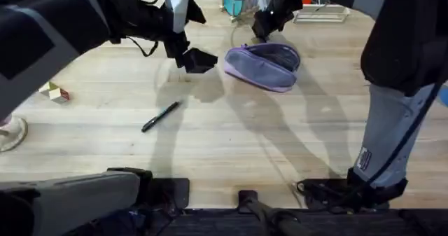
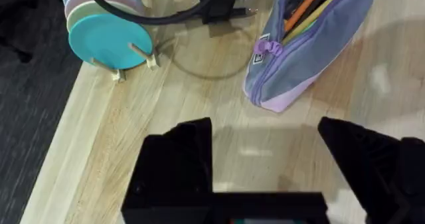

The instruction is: Unzip the bag, pick up the pens from the table one at a time and place them inside, then zip the bag closed.

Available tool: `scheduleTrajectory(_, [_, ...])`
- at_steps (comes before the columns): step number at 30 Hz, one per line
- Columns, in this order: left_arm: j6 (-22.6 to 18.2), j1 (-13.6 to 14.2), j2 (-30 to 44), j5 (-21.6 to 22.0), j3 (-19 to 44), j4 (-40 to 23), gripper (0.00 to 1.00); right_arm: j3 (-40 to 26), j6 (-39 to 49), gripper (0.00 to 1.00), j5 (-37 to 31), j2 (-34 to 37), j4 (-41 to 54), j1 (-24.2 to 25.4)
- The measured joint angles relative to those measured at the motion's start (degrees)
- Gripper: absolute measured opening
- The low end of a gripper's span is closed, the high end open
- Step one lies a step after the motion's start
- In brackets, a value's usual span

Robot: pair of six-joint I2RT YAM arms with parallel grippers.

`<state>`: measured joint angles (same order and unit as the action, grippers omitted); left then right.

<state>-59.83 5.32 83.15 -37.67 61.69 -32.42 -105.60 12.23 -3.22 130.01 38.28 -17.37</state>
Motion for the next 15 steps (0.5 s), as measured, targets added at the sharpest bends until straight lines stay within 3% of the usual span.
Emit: scheduleTrajectory(15, [0.0, 0.0, 0.0, 0.0, 0.0, 0.0, 0.993, 0.0, 0.3, 0.033, -2.1, 0.0, 0.1, -0.3])
